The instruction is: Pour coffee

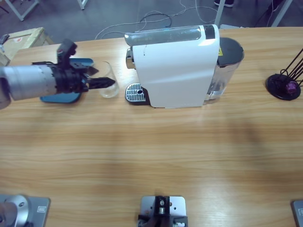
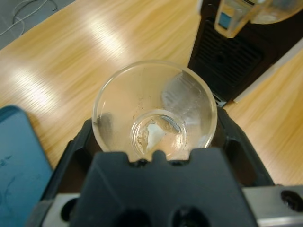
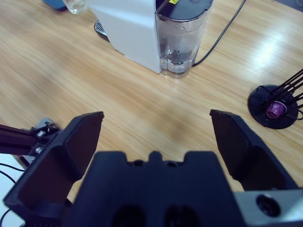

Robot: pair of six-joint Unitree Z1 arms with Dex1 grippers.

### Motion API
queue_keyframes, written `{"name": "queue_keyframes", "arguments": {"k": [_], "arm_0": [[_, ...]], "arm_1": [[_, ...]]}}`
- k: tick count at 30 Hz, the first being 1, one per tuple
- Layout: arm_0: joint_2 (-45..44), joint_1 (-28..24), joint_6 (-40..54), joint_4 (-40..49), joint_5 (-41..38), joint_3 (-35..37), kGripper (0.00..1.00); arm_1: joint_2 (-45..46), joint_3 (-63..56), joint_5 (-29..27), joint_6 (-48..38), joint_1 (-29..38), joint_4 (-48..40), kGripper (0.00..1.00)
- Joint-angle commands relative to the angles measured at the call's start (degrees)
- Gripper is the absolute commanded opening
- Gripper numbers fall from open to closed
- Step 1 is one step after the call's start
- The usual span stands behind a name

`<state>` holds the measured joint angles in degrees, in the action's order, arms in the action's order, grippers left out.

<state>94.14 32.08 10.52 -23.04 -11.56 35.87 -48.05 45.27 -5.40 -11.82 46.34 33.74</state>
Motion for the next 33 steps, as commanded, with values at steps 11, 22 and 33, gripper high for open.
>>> {"name": "queue_keyframes", "arguments": {"k": [11,22,33], "arm_0": [[14.0,6.1,2.4,0.0,-0.8,8.3,0.108],[15.4,7.7,1.9,0.0,-1.2,9.1,0.940],[10.4,8.3,1.7,0.1,2.8,5.2,0.987]], "arm_1": [[2.8,-2.6,1.3,0.7,-0.5,0.5,1.000],[2.6,-2.7,1.1,0.4,-0.5,0.4,1.000],[2.1,-2.9,0.7,0.4,-0.5,-0.3,1.000]]}}
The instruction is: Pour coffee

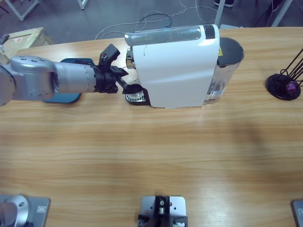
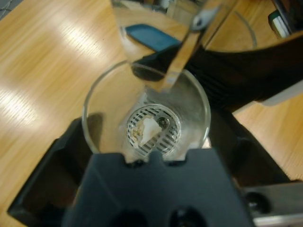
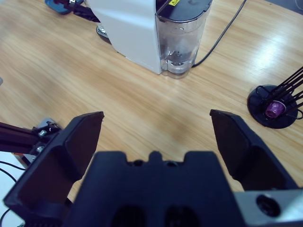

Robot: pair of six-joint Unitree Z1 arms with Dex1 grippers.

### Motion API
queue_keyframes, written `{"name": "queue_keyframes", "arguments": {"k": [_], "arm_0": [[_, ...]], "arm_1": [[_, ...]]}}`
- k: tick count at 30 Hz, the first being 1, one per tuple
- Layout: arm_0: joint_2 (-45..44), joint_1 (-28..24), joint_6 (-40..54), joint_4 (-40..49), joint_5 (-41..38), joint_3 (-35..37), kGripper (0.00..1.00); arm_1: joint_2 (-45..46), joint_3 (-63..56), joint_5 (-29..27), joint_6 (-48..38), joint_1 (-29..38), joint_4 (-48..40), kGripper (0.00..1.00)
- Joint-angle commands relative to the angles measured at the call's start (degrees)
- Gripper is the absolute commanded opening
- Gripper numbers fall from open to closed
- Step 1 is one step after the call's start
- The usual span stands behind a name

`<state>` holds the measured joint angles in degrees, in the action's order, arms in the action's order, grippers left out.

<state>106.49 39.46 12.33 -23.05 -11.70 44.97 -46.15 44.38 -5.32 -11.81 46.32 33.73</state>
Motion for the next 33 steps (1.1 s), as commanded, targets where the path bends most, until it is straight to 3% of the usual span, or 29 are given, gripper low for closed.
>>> {"name": "queue_keyframes", "arguments": {"k": [1,5,8,12,13,15,16,19,22,26,33], "arm_0": [[-2.9,1.0,-0.1,0.1,4.5,-4.3,0.987],[-9.0,0.9,-0.1,1.7,9.4,-6.2,0.987],[-16.5,1.0,-2.1,9.3,12.5,-7.1,0.987],[-31.2,1.0,-4.9,22.1,14.3,-5.9,0.987],[-34.8,0.9,-5.4,25.9,14.1,-5.1,0.987],[-43.1,1.0,-6.9,33.9,13.4,-4.5,0.974],[-46.7,1.0,-7.8,37.1,13.3,-4.7,0.968],[-56.7,0.9,-9.4,42.5,13.4,-8.2,0.830],[-60.6,1.2,-9.9,41.9,13.0,-11.9,0.699],[-56.9,1.2,-11.3,40.2,12.2,-13.2,0.692],[-56.0,1.2,-11.7,36.6,11.5,-15.8,0.697]], "arm_1": [[0.2,-2.0,0.7,0.4,-0.5,-0.2,1.000],[-0.1,-2.0,0.7,0.4,-0.5,-0.3,1.000],[-2.0,-1.3,1.8,0.3,-0.5,-0.4,1.000],[-11.4,6.2,2.5,-1.2,-0.5,0.2,0.963],[-15.0,9.6,2.3,-1.6,-0.5,1.6,0.778],[-22.7,17.1,2.3,-1.5,-0.5,4.8,0.236],[-26.2,20.4,2.4,-1.6,-0.9,5.7,0.026],[-38.3,32.2,3.2,-1.5,-4.0,10.9,0.000],[-46.6,41.0,3.4,-1.3,-6.3,13.3,0.000],[-54.8,51.6,4.3,-1.2,-9.6,17.2,0.000],[-61.0,60.2,4.2,-1.1,-12.6,20.8,0.000]]}}
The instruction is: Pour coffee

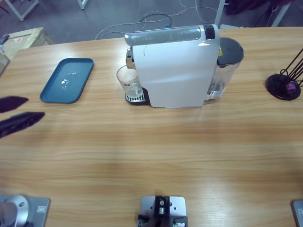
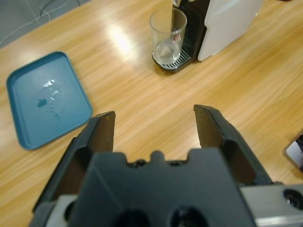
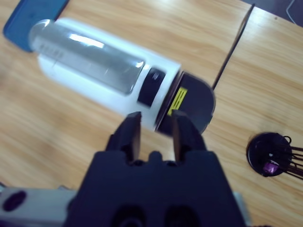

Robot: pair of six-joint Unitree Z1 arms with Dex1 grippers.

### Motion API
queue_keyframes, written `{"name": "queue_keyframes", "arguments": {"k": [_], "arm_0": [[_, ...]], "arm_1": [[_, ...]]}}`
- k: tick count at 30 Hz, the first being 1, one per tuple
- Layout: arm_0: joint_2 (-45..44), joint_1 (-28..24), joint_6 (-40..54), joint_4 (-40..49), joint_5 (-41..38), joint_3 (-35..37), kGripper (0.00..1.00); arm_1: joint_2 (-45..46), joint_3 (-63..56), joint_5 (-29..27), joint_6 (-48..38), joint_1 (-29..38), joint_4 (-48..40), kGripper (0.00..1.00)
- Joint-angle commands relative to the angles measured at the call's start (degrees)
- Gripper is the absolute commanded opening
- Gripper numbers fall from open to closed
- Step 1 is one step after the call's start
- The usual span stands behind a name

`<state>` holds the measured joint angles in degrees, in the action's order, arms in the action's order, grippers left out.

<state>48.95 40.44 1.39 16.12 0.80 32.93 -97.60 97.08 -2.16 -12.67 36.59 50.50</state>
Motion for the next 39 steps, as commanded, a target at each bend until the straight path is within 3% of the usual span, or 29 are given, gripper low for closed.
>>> {"name": "queue_keyframes", "arguments": {"k": [1,14,39], "arm_0": [[1.6,0.3,-0.8,-2.6,-1.3,-3.8,0.693],[2.4,0.3,-0.8,-2.8,-1.3,-3.7,0.692],[3.6,0.3,-0.8,-2.7,-1.4,-3.3,0.692]], "arm_1": [[-10.2,8.4,1.0,-0.3,-2.8,4.7,0.000],[-12.9,11.9,-0.7,-1.6,1.6,8.2,0.000],[-16.9,12.6,-2.7,-3.2,1.9,8.6,0.000]]}}
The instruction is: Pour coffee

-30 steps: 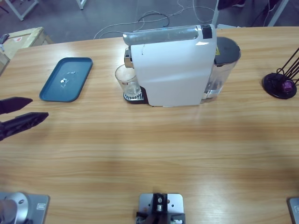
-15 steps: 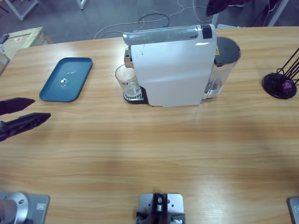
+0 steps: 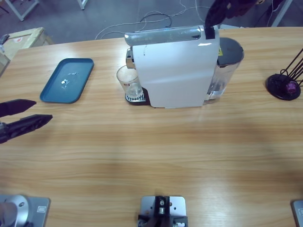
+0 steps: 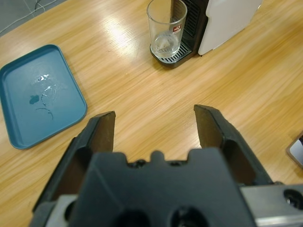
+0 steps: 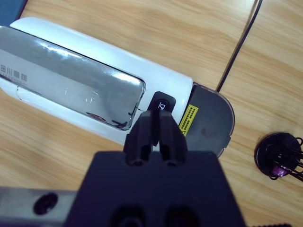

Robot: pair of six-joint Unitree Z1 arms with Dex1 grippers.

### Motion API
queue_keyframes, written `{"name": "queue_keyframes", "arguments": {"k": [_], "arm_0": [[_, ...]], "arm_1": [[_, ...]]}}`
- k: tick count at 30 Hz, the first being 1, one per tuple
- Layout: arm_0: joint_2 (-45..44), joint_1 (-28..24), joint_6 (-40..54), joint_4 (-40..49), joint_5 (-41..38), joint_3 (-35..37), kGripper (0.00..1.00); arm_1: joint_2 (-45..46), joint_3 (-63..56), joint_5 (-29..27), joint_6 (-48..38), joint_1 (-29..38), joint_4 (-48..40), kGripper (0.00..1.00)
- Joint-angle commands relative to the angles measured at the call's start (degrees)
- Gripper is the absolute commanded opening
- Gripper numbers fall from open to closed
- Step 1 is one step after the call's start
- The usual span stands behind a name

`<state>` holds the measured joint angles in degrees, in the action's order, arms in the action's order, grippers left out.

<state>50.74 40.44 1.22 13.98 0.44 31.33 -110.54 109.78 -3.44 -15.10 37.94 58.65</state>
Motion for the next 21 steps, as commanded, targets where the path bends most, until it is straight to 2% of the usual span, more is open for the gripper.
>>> {"name": "queue_keyframes", "arguments": {"k": [1,9,21], "arm_0": [[1.9,0.3,-0.6,-0.5,-1.1,-1.7,0.692],[1.9,0.3,-0.6,-0.5,-1.1,-1.7,0.692],[1.6,0.3,-0.6,-0.6,-1.1,-1.8,0.692]], "arm_1": [[-4.0,-0.1,-1.5,-0.7,0.6,0.5,0.000],[-4.2,-1.4,-1.9,-1.2,0.6,0.4,0.000],[-2.2,-9.3,-2.1,-3.1,0.6,-4.0,0.000]]}}
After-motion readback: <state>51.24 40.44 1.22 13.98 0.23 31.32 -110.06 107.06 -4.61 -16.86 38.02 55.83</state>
